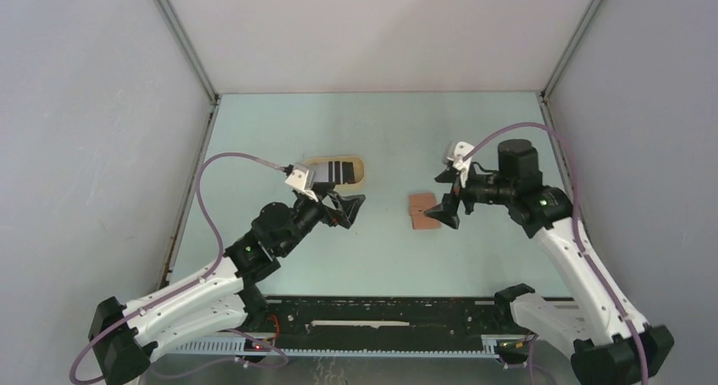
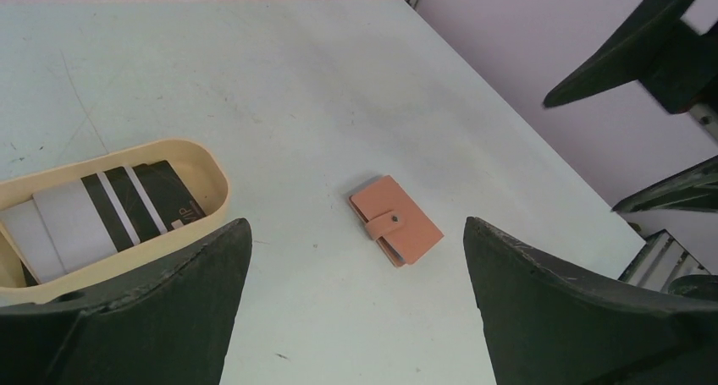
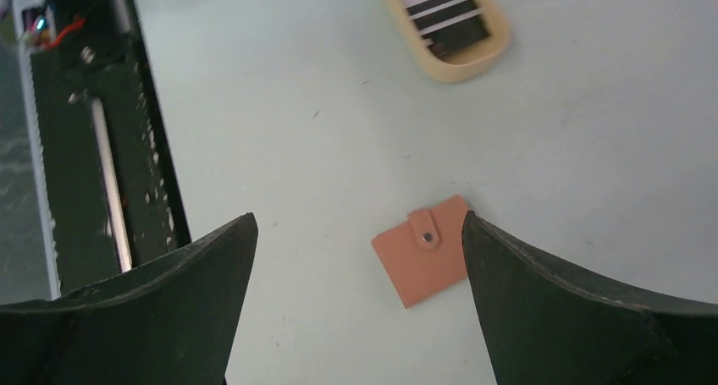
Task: Put the credit cards into the card holder
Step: Open the card holder at the center of the board.
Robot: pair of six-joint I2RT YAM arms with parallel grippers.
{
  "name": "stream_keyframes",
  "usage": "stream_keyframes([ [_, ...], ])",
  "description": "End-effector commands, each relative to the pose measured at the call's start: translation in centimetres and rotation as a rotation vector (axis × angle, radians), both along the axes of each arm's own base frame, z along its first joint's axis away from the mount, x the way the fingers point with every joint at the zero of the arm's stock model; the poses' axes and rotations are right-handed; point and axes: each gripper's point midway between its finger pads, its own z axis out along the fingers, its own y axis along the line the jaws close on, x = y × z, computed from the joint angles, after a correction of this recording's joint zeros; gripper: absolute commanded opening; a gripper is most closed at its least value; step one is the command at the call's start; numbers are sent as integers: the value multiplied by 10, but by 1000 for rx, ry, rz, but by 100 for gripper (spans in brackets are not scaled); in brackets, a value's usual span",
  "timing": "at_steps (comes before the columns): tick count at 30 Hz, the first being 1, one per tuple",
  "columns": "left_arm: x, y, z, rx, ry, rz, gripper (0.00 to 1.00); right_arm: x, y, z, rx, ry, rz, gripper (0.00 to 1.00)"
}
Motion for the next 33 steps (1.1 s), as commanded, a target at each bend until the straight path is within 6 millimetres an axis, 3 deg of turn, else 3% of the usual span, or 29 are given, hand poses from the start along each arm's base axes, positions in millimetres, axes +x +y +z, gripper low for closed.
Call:
stream_keyframes([
  [1, 4, 10, 5, -53, -57, 44, 100, 1, 19, -22, -52, -22, 175, 100],
  [7, 3, 10, -12, -104, -64, 42, 100, 53, 1, -72, -173, 181, -86, 100],
  [10, 6, 8, -21, -121, -53, 41, 100, 64, -8, -95, -177, 315, -162, 98],
  [19, 5, 2, -31, -124, -28, 18, 100, 95, -21, -162, -216, 679, -433, 78],
  [24, 2, 7, -31, -152, -41, 23, 100, 101, -36, -183, -166, 821, -515, 66],
  [33, 2, 6, -33, -152, -36, 17, 100, 117, -38, -201, -42, 988, -568, 64],
])
